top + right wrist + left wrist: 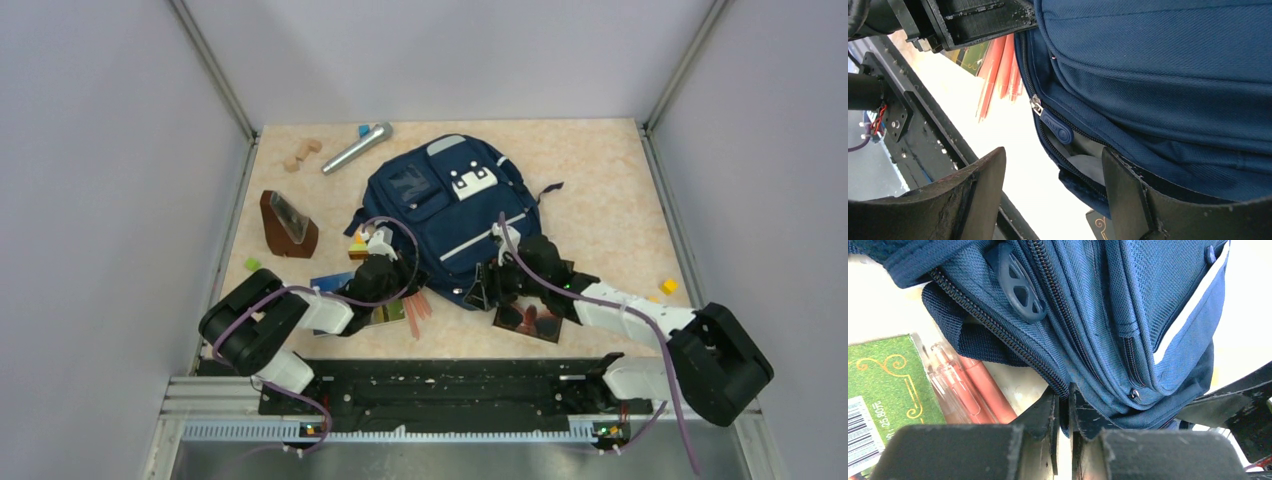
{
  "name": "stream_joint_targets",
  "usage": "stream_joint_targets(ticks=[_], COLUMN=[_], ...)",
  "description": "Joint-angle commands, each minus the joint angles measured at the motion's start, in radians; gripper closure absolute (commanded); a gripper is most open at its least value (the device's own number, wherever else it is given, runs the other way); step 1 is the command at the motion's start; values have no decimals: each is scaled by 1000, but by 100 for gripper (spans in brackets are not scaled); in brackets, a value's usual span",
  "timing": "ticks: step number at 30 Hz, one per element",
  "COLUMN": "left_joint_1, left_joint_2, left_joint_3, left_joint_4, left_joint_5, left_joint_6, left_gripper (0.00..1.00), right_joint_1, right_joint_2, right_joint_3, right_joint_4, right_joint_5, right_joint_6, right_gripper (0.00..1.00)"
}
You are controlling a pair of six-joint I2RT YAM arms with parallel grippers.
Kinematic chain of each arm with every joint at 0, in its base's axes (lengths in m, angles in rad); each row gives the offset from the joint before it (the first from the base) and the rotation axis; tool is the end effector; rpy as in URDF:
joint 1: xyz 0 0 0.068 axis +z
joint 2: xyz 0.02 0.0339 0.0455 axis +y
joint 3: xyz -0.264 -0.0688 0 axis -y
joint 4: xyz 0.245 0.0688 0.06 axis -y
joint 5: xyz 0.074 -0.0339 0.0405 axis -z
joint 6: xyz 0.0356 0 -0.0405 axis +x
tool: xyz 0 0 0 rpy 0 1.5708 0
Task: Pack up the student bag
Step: Zip the student bag at the center of the board.
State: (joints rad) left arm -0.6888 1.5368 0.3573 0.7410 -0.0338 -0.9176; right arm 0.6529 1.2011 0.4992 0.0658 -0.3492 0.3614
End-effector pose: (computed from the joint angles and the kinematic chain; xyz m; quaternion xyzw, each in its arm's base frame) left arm 0.2008 -0.1638 0.1272 -0.1053 0.8373 -0.3760 0.3827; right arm 0.1808 0.1536 0.1835 -0.2051 0.8585 0.3511 0.3125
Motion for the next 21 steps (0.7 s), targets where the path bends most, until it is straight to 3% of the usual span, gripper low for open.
stream_joint_targets(ticks=[1,13,21], left_joint_1=[0,0,0], left_joint_2=[8,3,-1], left_joint_3=[35,45,69], left_joint_4=[69,53,3], left_joint_5=[27,29,76], left_joint_6=[11,18,34], left_gripper=[92,92,92], right_joint_1=[12,34,62], right_joint_2=[49,138,181], right_joint_3=[25,43,46], right_joint_4=[77,229,257], right_joint_5=[-69,-87,10], right_joint_6=[30,89,135], right_gripper=[31,35,56])
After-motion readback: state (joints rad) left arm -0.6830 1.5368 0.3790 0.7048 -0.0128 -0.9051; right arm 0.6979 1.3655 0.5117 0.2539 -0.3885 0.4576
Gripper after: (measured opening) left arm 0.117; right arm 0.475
